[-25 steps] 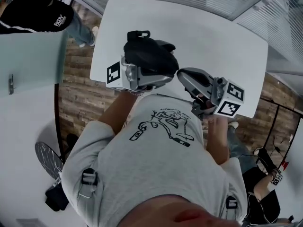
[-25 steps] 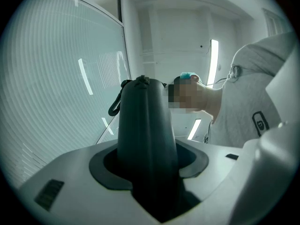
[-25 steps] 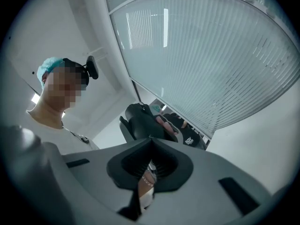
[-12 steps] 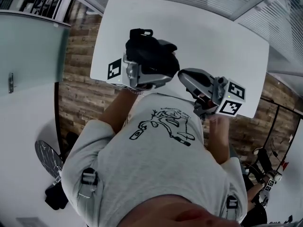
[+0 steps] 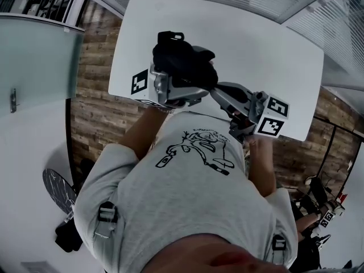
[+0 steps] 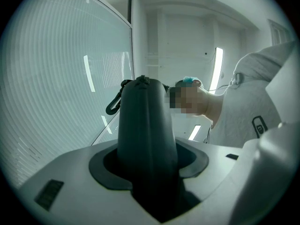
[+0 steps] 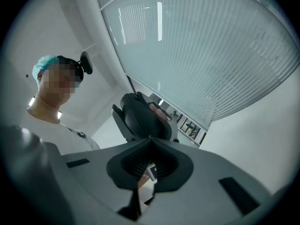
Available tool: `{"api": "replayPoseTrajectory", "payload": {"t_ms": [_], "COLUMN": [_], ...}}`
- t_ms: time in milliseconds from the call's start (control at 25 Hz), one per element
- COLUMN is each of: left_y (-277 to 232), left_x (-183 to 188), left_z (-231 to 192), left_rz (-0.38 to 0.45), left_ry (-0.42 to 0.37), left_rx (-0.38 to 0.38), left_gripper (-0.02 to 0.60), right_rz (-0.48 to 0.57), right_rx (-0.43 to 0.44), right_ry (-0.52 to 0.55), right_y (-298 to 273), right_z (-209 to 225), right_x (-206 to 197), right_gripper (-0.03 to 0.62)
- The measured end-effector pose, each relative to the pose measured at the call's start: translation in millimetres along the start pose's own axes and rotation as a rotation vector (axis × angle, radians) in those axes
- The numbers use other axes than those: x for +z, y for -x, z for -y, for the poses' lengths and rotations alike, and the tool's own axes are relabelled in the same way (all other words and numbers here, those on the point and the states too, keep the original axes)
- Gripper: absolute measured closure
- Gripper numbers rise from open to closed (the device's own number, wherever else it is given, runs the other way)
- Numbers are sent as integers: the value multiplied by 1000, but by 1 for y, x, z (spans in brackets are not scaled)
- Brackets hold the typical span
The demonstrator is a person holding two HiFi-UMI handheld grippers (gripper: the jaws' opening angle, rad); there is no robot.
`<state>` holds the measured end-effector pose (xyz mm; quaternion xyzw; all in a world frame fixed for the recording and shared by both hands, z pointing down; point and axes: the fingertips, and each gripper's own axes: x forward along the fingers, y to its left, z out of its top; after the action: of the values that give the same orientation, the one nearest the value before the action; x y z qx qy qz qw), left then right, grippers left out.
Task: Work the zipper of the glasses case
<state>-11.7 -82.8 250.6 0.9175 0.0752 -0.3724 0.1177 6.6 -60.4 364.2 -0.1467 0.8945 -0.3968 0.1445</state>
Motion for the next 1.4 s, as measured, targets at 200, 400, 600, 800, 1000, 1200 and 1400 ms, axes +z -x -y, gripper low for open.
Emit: {"api": "replayPoseTrajectory", "payload": {"t_ms": [200,400,600,800,1000,1200,1400], "left_y": [-2,3,12,20,27,39,53], "left_x": [-14,-21,-19,-20,-23,-28,-36], "left_z": [-7,-15,-24,-31,-41,-52,-64], "left_rz": [-89,-160,-184,-229,-275,-336,-408], "left_ry": [-73,-122,-151,-187,-207,-227,-249], "left_rx": [75,138,206,272,339,413,515], "left_gripper": [331,331,331,331,331,331,331], "right_rz": [-4,-29,-39,-43,-36,-38,-13], "right_rx": [-112,-205,-293,-402,-500,-605,-716], "right_ry": [99,182,266,364,444,542,611], "right_y": [7,11,18,28,38,48,59], "right_z": [12,25,35,44,50,55,56], "right_x": [1,1,6,14,25,35,46], "right_gripper": [564,543,543,549,553,554,553]}}
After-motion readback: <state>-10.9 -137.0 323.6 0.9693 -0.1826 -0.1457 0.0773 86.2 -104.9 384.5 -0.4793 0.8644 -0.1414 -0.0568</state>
